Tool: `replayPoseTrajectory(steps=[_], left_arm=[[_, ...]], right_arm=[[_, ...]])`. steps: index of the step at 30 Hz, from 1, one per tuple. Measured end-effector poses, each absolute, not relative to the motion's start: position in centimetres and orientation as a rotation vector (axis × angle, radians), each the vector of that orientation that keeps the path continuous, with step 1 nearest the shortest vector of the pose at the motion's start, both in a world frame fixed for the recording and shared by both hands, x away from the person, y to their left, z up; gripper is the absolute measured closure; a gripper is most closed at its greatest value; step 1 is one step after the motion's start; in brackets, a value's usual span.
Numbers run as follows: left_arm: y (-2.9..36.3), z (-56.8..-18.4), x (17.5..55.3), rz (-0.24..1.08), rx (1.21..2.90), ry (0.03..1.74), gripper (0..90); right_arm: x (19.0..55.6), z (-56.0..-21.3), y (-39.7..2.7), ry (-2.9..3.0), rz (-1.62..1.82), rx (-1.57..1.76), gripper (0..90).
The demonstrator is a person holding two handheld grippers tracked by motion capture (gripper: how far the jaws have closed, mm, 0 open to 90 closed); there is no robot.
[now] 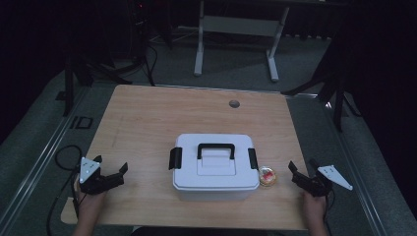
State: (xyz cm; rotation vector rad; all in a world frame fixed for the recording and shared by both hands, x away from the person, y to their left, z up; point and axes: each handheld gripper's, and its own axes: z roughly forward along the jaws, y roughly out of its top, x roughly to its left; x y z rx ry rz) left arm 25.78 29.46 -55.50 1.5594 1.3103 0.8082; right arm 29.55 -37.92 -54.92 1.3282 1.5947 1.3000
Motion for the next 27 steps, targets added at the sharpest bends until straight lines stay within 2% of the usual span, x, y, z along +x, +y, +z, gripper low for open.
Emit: replayPoseTrajectory(steps=[5,14,27], left_arm=[[29.8,-55.8,26.1,0.794,1.661,1.306,0.2],[30.6,-55.7,27.2,0.544,1.886,1.132,0.2],[30.9,-53.5,28.0,0.42,2.233,1.021,0.2]], right_arm=[[29.7,-54.9,-38.0,1.602,1.31,1.335,13.5],[29.7,-54.9,-37.9,1.633,1.324,1.318,13.5],[29.7,-54.9,-37.7,1.66,1.317,1.306,13.8]])
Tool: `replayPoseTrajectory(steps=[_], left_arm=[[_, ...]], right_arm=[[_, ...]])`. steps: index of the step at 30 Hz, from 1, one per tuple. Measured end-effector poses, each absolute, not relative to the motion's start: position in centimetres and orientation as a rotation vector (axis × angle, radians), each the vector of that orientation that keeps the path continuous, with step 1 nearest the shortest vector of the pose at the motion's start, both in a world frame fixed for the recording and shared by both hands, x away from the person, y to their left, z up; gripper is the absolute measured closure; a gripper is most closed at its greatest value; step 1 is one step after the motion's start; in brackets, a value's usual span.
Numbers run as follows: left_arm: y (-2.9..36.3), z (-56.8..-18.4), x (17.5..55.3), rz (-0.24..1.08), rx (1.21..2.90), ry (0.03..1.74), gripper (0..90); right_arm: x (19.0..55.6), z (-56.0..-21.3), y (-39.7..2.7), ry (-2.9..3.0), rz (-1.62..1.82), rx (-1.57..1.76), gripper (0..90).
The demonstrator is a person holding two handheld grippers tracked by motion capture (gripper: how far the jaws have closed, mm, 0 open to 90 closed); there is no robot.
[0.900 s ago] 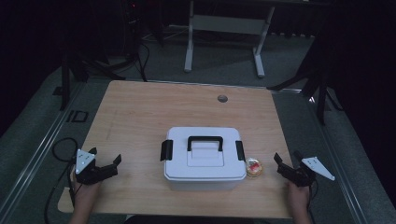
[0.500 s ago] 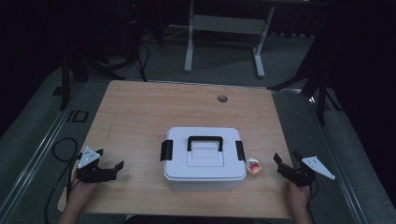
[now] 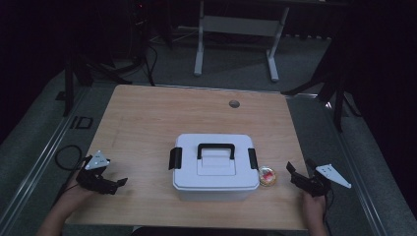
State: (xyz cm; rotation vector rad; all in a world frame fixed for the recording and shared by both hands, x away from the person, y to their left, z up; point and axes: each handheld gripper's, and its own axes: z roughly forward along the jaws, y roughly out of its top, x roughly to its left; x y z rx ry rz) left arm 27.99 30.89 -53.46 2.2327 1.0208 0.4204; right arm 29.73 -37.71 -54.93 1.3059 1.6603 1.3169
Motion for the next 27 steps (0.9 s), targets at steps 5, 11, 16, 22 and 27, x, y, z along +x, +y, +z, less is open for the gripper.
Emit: replayPoseTrajectory(steps=[5,11,16,22,27], left_arm=[[30.6,-52.6,28.3,0.375,2.375,0.965,0.2],[30.1,-52.2,28.5,0.303,2.556,0.901,0.2],[29.8,-51.7,28.8,0.224,2.677,0.878,0.2],[29.4,-50.8,28.7,0.123,2.801,0.83,0.2],[28.9,-50.3,28.6,0.006,2.928,0.835,0.2]], right_arm=[[29.8,-55.1,-37.5,1.683,1.314,1.319,13.7],[29.6,-55.0,-37.1,1.678,1.261,1.289,14.3],[29.6,-55.1,-37.3,1.673,1.28,1.297,14.1],[29.7,-55.1,-37.2,1.684,1.282,1.301,14.1],[29.8,-55.1,-37.2,1.69,1.282,1.301,14.0]])
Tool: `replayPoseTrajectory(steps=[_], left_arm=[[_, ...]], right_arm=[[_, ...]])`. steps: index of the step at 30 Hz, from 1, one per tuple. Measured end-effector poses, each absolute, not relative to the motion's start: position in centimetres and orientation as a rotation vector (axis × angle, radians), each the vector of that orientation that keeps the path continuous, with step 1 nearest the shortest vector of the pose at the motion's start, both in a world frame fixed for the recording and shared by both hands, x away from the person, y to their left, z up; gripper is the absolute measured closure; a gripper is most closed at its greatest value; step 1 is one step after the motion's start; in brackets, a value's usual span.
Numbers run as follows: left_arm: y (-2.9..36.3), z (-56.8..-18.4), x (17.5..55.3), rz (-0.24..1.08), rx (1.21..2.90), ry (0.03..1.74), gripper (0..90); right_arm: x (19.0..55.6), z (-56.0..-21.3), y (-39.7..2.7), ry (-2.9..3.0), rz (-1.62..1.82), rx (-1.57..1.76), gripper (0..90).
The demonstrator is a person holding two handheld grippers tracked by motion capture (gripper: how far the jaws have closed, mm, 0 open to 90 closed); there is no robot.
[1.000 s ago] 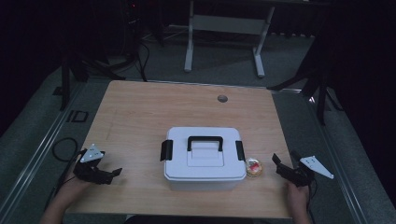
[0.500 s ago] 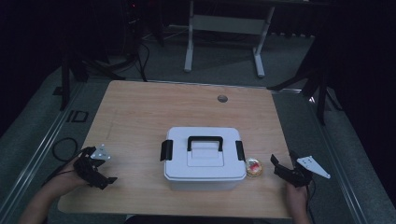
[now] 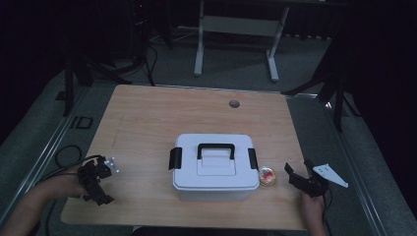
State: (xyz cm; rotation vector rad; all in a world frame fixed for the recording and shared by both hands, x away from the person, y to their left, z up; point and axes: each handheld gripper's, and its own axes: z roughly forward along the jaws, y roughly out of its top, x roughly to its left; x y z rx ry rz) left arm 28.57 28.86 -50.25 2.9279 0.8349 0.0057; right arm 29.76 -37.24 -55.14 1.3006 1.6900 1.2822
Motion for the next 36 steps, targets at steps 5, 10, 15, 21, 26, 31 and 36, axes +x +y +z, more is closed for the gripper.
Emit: replayPoseTrajectory(steps=[5,10,15,21,26,31,36], left_arm=[[27.7,-49.6,28.4,-0.02,3.028,0.78,0.2],[26.9,-48.8,28.5,-0.03,3.044,0.747,0.3],[26.1,-47.8,28.9,-0.032,3.073,0.721,0.3],[24.9,-46.6,29.5,-0.049,3.07,0.685,0.3],[23.6,-45.5,29.9,-0.037,3.071,0.626,0.3],[22.6,-44.0,30.2,0.001,3.063,0.583,0.3],[21.4,-42.1,30.3,0.031,3.025,0.52,0.3]], right_arm=[[29.8,-55.2,-37.2,1.698,1.28,1.301,14.0],[29.8,-55.2,-37.2,1.704,1.279,1.3,14.0],[29.9,-55.2,-37.2,1.71,1.276,1.3,14.0],[29.9,-55.2,-37.1,1.715,1.278,1.299,14.0],[29.9,-55.3,-37.1,1.72,1.277,1.298,14.0],[29.9,-55.3,-37.1,1.723,1.279,1.297,14.0],[29.9,-55.3,-37.1,1.724,1.279,1.298,14.0]])
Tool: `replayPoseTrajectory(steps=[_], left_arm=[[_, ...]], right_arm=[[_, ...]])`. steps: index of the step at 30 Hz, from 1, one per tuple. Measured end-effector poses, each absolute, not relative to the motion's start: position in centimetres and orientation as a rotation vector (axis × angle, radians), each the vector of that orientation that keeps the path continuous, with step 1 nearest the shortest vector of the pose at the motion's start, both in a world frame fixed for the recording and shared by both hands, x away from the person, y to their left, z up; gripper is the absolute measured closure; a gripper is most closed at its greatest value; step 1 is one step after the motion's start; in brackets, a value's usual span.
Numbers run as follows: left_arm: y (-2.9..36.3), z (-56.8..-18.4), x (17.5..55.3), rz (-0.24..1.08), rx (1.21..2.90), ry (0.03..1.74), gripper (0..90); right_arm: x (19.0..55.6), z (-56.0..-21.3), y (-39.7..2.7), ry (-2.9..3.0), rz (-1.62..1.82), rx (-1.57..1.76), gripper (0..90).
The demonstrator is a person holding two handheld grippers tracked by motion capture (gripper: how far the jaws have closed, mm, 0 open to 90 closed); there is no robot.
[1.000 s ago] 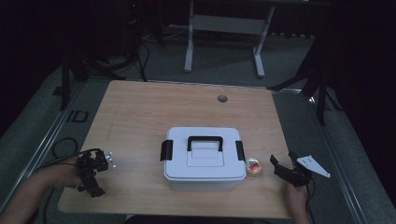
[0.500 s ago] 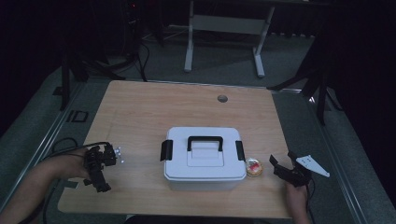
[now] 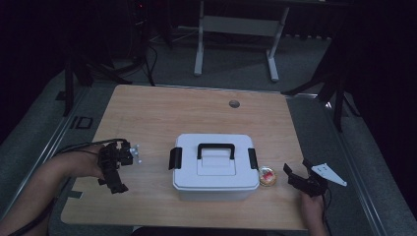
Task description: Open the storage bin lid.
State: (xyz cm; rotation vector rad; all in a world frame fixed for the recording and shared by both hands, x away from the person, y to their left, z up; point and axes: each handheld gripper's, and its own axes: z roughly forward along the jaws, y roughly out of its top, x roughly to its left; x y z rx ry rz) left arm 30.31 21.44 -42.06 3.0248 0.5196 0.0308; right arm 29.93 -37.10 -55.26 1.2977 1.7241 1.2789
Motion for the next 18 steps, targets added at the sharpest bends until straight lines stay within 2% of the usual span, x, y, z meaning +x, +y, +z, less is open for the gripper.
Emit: replayPoseTrajectory(steps=[18], left_arm=[[17.6,-38.9,31.1,0.05,2.956,0.419,0.3]], right_arm=[[30.0,-55.3,-37.2,1.73,1.287,1.297,14.1]])
